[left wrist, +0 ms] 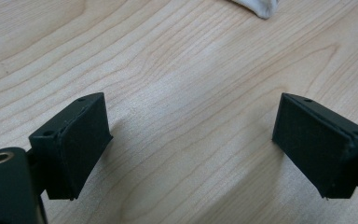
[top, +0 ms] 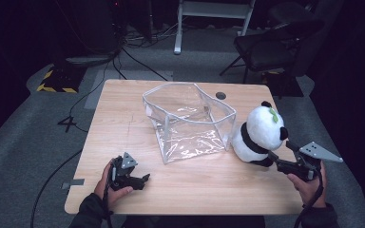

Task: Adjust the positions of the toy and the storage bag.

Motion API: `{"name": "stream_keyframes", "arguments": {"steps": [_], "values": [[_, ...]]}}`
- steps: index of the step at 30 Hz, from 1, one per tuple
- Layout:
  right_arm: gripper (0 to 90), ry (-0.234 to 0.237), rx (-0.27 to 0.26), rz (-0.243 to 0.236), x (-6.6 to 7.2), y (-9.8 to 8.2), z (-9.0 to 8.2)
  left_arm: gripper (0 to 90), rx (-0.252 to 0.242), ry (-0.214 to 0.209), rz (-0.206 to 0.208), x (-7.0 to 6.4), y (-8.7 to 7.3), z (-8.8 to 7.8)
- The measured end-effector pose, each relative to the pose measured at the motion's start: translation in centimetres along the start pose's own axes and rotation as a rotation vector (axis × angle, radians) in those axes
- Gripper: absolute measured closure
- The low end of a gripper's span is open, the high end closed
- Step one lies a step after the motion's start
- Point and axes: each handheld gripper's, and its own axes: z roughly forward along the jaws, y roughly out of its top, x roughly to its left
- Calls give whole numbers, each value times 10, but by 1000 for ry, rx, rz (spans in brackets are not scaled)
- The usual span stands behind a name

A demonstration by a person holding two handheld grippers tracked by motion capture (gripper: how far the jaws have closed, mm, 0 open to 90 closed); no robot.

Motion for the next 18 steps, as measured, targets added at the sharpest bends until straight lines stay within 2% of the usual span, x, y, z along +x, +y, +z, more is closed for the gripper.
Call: {"name": "stream_keyframes", "arguments": {"steps": [8,13,18], "values": [[167,-50,-44,8,7,27,5,111,0,1,3,0,0,0],[148,-47,-19,38,13,38,18,110,0,1,2,0,0,0],[135,-70,5,45,19,45,32,110,0,1,2,0,0,0]]}}
